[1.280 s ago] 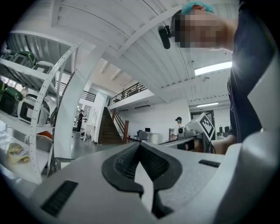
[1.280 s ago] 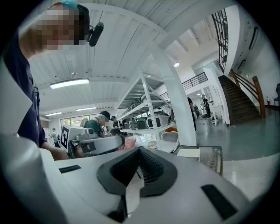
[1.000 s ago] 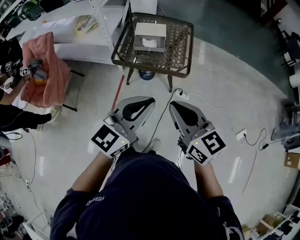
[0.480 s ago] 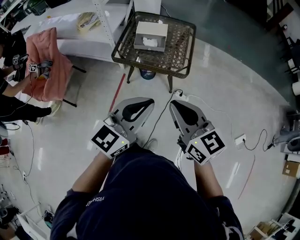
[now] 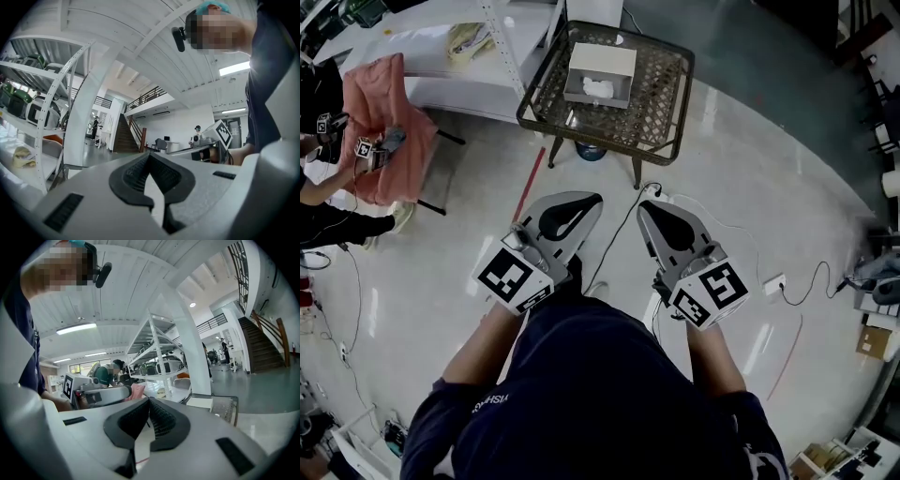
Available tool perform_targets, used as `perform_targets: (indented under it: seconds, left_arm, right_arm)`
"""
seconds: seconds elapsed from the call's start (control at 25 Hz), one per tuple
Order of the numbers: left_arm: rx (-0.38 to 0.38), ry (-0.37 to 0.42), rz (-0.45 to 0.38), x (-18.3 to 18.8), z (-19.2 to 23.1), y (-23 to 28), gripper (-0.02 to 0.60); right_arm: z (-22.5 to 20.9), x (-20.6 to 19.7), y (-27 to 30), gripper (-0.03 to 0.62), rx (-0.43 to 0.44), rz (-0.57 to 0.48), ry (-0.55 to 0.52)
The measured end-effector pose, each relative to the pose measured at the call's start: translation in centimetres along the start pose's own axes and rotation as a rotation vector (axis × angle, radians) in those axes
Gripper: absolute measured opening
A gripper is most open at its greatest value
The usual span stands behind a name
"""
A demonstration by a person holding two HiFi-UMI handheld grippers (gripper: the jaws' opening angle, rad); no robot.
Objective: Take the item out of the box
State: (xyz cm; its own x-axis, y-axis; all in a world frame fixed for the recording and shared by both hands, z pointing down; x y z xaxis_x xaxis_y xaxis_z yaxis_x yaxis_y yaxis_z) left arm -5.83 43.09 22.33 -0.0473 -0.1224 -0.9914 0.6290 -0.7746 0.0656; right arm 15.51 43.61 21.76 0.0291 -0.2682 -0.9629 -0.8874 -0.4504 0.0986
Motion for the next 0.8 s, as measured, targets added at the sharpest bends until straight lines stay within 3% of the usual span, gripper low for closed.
perform_targets:
  seconds: [0.8]
  left_arm:
    - [-0.045, -0.041, 0.027, 0.6, 18.4, 10.1, 0.006]
  right_arm:
    - [-11.7, 2.6, 15.4, 0.021, -0.062, 0.037, 0.074]
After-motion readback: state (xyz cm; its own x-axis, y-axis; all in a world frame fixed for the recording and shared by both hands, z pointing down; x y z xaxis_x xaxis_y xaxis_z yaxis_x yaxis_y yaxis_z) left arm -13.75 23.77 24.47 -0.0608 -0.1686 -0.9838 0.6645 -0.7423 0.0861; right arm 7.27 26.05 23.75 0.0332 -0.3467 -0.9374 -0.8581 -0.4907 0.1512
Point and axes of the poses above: the fingertips, and each gripper's own axes: y forward along the fingers, z to its left, x out of its top, the point moved 10 cm from there along -y, backward along the fingers, and after that the axes turned 15 degrees about x, right-handed, at the moved point
